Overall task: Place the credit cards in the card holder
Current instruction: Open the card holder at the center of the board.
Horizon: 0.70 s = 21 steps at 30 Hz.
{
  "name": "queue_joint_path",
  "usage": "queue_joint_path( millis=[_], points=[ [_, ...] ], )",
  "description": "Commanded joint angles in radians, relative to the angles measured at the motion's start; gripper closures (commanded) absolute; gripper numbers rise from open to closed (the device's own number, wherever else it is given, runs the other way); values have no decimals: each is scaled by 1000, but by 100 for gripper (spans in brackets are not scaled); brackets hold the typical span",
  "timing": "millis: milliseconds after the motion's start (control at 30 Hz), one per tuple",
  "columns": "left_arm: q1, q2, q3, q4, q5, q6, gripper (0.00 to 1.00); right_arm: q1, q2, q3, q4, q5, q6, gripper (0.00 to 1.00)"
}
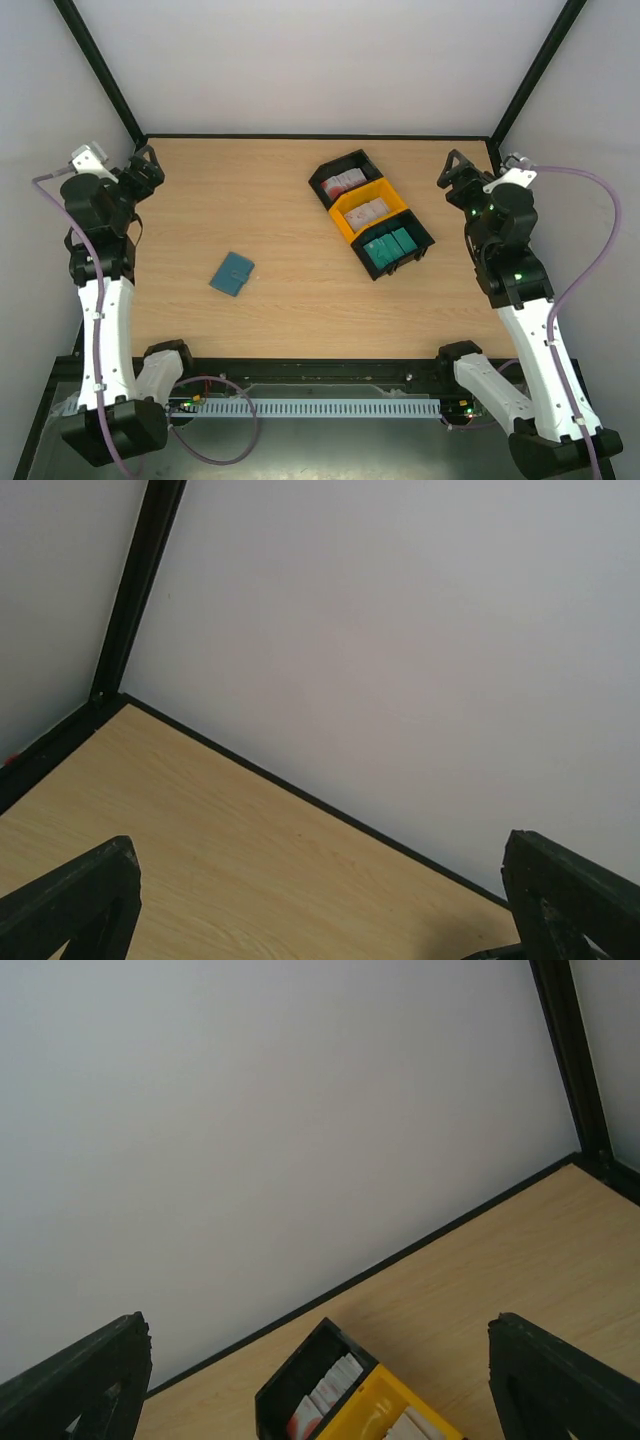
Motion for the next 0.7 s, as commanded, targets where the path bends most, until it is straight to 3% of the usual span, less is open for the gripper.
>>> queue_joint_path(
  millis=[0,233,400,567,667],
  points=[
    [63,11,-4,80,189,-77,1,-21,-13,-25,56,-77,37,11],
    [122,49,17,46,353,-126,0,-33,17,-47,124,-268,67,11],
    [121,74,-70,147,565,-207,0,-29,50,-91,177,-349,75,11],
    [-13,82,-124,-17,358,-155,0,11,152,-113,211,-437,115,13],
    [-112,108,-159,-129,191,-122,0,110,236,-95,187,-407,95,14]
  ],
)
